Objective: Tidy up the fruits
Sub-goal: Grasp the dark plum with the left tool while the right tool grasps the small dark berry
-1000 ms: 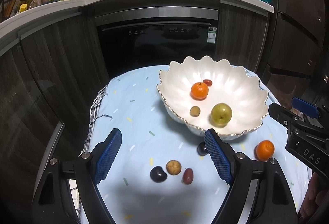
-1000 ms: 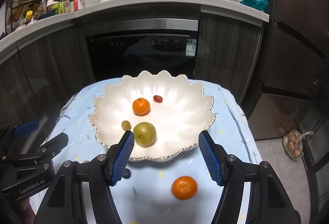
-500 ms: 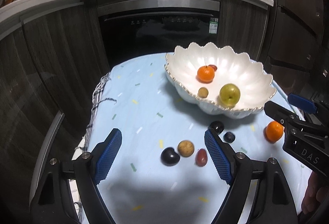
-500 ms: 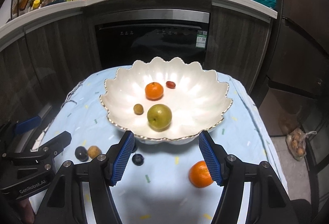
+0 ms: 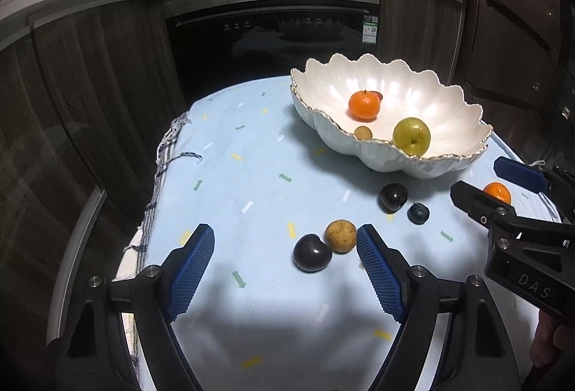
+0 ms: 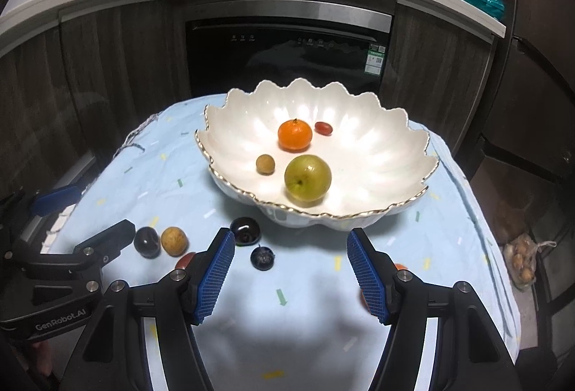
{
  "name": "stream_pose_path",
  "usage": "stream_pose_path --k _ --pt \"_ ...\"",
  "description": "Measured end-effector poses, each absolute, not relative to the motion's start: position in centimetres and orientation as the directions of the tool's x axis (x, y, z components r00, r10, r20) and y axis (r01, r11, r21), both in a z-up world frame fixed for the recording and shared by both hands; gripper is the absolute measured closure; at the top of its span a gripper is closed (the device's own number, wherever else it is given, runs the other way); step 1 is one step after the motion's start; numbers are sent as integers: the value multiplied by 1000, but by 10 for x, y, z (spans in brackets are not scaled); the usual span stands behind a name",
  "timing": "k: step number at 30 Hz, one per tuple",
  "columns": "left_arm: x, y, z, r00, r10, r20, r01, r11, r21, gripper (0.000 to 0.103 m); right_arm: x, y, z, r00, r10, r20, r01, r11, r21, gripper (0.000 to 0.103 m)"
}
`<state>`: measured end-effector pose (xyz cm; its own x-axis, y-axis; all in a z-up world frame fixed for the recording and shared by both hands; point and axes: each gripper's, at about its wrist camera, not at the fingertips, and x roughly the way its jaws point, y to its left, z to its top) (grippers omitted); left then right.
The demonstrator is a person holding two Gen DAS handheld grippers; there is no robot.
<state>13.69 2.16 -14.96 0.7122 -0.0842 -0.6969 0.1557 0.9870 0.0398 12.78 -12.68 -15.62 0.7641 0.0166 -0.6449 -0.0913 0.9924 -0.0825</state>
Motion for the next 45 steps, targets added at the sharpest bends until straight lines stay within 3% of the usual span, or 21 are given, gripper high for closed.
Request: stream_pose_path --k 27,33,45 --pt "154 20 -190 629 -128 -767 182 983 -15 36 146 -118 -189 742 77 -665 -140 989 -41 38" --pt "158 16 -195 601 -128 -789 193 981 -12 42 153 -120 -195 715 97 -693 -139 990 -6 51" --pt "160 10 -196 601 -126 -789 203 979 -2 50 165 -123 -206 664 110 -740 -135 991 26 60"
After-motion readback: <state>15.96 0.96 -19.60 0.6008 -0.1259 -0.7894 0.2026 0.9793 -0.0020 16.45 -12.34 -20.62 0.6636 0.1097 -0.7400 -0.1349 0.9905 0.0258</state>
